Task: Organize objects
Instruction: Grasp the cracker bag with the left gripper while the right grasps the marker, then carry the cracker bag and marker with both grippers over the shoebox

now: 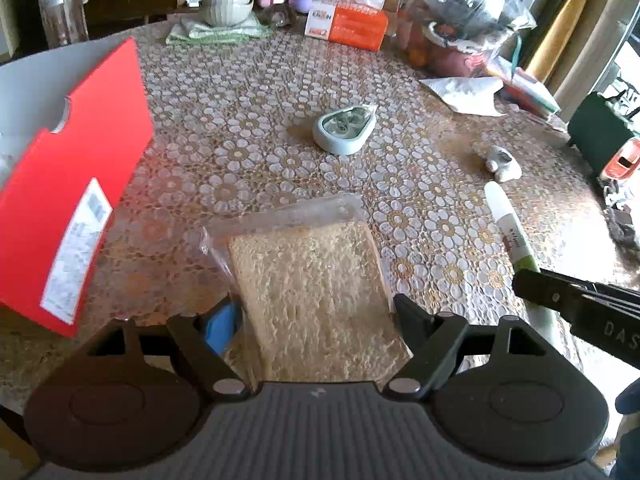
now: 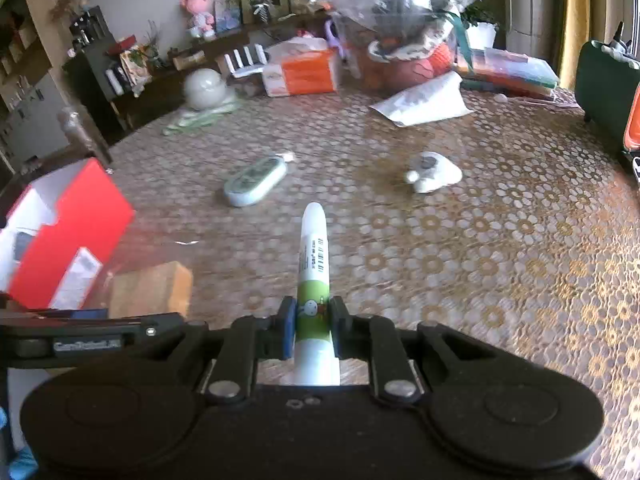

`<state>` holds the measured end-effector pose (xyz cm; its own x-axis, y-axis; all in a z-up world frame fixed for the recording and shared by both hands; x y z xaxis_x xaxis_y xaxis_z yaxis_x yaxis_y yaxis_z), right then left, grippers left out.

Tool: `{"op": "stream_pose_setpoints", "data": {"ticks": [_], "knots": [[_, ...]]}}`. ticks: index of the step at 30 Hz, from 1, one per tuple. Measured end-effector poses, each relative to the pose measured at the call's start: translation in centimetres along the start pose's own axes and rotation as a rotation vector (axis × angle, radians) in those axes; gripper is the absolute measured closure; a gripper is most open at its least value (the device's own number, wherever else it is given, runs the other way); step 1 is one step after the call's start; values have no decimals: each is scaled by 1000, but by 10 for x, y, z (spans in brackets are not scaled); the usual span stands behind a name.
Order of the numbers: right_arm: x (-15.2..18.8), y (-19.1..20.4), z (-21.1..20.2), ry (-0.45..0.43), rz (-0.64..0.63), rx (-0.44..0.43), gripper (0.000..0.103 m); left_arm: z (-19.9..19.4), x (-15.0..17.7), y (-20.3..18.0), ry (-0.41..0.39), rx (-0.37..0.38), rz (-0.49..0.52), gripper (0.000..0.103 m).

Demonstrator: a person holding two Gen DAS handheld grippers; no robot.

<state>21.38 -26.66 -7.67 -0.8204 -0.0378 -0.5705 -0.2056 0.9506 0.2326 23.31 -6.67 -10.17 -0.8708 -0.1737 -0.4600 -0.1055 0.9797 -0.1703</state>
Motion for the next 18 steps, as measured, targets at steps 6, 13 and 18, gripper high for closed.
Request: {"op": "stream_pose_setpoints", "data": {"ticks": [6, 13, 18], "knots": [[4, 36, -24, -20, -31, -34, 86, -30, 5, 17, -8, 23, 19, 22], [3, 84, -42, -40, -83, -60, 86, -68, 6, 44, -26, 27, 43, 22], [-1, 121, -49, -54, -131, -85, 86, -93, 2, 67, -62, 18, 61, 22]]}}
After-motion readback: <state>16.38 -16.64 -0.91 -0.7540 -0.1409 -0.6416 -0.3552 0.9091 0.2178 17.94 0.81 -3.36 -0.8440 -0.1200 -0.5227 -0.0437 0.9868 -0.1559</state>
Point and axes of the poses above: each gripper's, at about its wrist camera, not at the fingertips, and z roughly the way its jaws point, y to its left, x to its underside, the point moved 1 cm from there along z, roughly the way its jaws point, and after that the axes turned 4 degrees about y, right-handed, at the moved point
